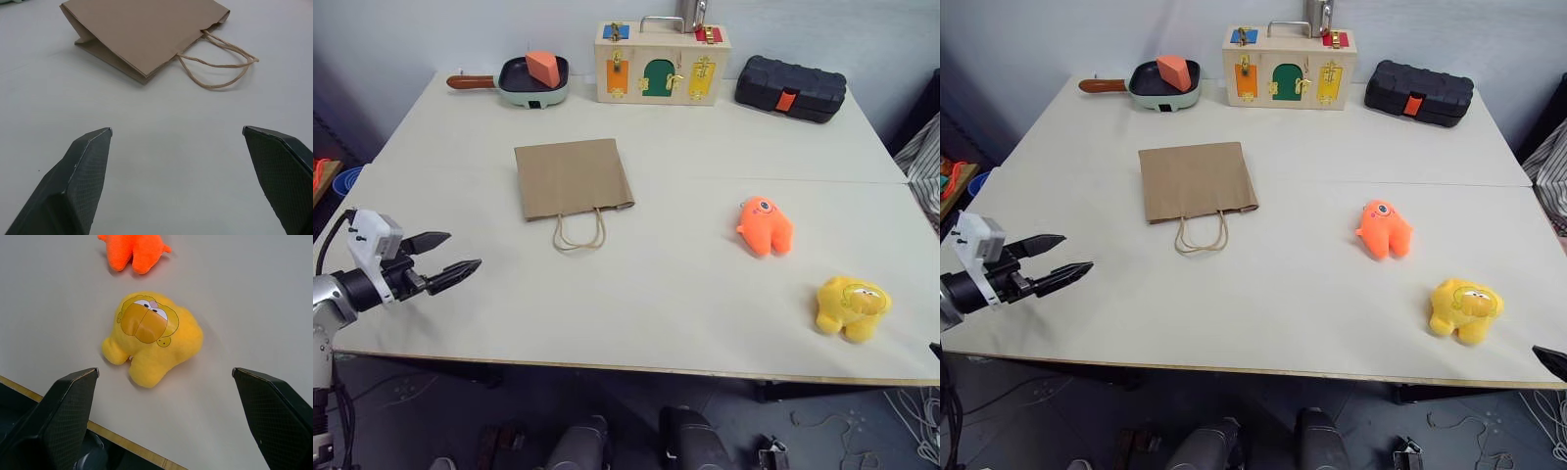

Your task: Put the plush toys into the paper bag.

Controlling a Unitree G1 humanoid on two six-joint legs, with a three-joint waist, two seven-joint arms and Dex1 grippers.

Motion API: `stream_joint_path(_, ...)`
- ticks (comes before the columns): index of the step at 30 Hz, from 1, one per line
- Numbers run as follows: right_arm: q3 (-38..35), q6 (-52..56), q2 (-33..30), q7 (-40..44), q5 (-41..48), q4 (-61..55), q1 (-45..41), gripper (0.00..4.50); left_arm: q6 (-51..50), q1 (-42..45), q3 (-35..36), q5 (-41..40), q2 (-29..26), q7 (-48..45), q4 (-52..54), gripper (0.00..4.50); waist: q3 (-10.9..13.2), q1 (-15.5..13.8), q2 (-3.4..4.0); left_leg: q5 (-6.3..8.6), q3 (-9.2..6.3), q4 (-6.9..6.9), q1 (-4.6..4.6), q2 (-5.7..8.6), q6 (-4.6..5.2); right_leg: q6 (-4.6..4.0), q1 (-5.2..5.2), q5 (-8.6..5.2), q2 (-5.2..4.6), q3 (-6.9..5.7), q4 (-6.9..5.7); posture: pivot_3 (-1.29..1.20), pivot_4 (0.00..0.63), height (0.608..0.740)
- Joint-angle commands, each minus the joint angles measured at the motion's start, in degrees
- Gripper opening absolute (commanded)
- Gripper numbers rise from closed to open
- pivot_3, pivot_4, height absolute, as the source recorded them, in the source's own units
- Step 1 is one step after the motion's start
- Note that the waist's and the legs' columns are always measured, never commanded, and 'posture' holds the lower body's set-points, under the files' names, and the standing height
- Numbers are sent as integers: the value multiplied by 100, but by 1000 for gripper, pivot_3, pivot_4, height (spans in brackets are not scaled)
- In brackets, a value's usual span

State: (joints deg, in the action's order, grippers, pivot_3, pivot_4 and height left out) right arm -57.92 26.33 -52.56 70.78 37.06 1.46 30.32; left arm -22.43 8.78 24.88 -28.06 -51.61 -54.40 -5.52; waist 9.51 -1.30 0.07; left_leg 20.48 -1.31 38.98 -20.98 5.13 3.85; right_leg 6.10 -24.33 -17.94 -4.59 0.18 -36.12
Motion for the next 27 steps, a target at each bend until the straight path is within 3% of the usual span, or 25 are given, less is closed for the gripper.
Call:
stream_joint_path(1, -243, -68, -48, 22, 9, -63, 7, 4500, 72, 101, 175, -23, -129, -32, 7, 4468, 0, -1, 0, 0, 0, 0, 0, 0, 0, 0, 0, 0, 0, 0, 0, 0, 150, 740)
stream_joint_path(17, -360, 80, 198, -353, 138, -274, 18, 4500, 485, 392, -260, 456, -172, -194, -309, 4468, -2, -5, 3, 0, 0, 1, -1, 1, -1, 0, 0, 0, 0, -1, -1, 0, 150, 740)
stream_joint_path(18, -373, 67, 211, -322, 138, -302, 49, 4500, 496, 423, -280, 465, -170, -200, -328, 4468, -1, -48, -5, 0, 27, 8, 5, -11, 0, 0, -15, 0, 2, 3, -2, 0, 150, 740)
stream_joint_path(21, -424, -29, 268, -291, 123, -405, 93, 4500, 564, 613, -462, 497, -121, -283, -382, 4468, 7, -148, -16, 80, 360, 11, 105, -162, -4, -62, -43, 4, 50, 33, -63, 0, 150, 740)
stream_joint_path(27, -362, 226, 189, -504, 379, -1311, -80, 4500, 857, 1315, -1190, 723, -90, -767, -541, 4468, 7, 61, -16, 97, 328, 8, 136, -167, -10, -62, 10, 5, 48, 12, -56, 0, 150, 740)
